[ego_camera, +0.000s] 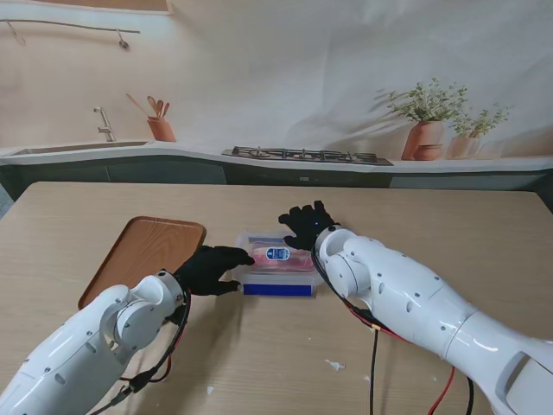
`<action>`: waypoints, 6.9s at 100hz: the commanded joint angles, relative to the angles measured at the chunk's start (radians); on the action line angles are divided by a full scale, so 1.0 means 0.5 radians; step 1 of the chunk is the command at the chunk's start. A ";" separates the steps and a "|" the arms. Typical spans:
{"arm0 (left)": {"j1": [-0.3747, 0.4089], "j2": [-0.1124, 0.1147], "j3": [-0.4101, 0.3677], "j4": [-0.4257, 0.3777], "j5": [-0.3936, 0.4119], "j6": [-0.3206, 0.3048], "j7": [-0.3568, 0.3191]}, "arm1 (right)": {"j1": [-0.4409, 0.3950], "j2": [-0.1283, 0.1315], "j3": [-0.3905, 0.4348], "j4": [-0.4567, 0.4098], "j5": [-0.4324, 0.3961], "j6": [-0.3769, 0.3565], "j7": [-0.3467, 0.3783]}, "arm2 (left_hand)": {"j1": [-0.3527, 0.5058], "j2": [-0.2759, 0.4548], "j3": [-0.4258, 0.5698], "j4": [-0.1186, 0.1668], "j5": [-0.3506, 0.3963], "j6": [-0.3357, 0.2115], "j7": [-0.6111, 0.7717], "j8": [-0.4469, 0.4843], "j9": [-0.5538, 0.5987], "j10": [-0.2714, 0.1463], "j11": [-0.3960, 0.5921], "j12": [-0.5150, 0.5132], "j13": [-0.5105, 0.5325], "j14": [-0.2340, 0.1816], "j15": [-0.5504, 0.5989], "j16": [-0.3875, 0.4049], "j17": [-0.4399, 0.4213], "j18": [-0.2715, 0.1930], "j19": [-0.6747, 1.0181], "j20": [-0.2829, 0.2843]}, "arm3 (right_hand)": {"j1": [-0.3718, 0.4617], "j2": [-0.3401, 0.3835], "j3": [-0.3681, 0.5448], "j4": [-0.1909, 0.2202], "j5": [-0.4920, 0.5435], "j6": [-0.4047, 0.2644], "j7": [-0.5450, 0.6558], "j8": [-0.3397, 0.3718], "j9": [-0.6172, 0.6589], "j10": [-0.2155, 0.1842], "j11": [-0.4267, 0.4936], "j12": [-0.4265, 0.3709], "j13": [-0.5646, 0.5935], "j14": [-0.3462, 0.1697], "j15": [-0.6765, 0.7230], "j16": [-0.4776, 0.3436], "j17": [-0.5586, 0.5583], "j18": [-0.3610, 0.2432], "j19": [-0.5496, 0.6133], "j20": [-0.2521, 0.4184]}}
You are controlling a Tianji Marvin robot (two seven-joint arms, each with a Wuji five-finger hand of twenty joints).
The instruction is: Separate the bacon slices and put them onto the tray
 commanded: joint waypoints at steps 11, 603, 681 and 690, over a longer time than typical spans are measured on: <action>0.083 -0.006 -0.013 0.048 0.032 -0.042 -0.019 | -0.075 0.019 0.076 -0.079 -0.049 -0.028 0.026 | -0.027 0.038 0.033 0.038 0.119 -0.040 0.179 0.032 0.070 0.089 0.111 0.016 -0.022 -0.039 -0.028 -0.031 -0.009 -0.004 -0.005 -0.043 | -0.023 -0.017 -0.062 0.081 -0.036 0.002 0.036 -0.014 -0.029 -0.019 -0.037 -0.009 -0.078 -0.019 -0.020 -0.024 -0.048 -0.021 -0.029 0.033; -0.016 -0.165 0.099 -0.084 -0.628 0.518 0.115 | -1.147 -0.032 1.112 -0.829 0.530 0.368 -0.260 | -0.153 0.129 -0.366 0.074 0.668 0.190 0.261 0.144 0.314 0.265 0.115 0.029 0.094 0.162 -0.062 0.130 -0.032 0.059 -0.492 0.202 | 0.174 0.111 -0.390 0.087 0.988 0.334 0.299 0.468 0.448 0.214 0.481 0.225 0.231 0.245 0.254 0.118 -0.004 0.041 -0.011 0.053; -0.073 -0.171 0.157 -0.105 -0.677 0.510 0.085 | -1.194 -0.043 1.171 -0.895 0.511 0.327 -0.339 | -0.150 0.128 -0.374 0.074 0.676 0.192 0.252 0.133 0.308 0.265 0.103 0.022 0.092 0.145 -0.064 0.125 -0.034 0.062 -0.518 0.215 | 0.098 0.048 -0.201 0.073 0.949 0.308 0.316 0.482 0.417 0.200 0.493 0.233 0.229 0.243 0.259 0.123 0.011 0.048 -0.010 0.047; -0.098 -0.174 0.184 -0.096 -0.676 0.521 0.084 | -1.199 -0.040 1.182 -0.893 0.502 0.332 -0.336 | -0.152 0.127 -0.377 0.073 0.677 0.192 0.253 0.133 0.310 0.265 0.103 0.022 0.092 0.145 -0.063 0.126 -0.033 0.063 -0.520 0.217 | 0.085 0.047 -0.187 0.070 0.946 0.307 0.316 0.482 0.414 0.200 0.494 0.233 0.228 0.242 0.259 0.122 0.011 0.048 -0.010 0.046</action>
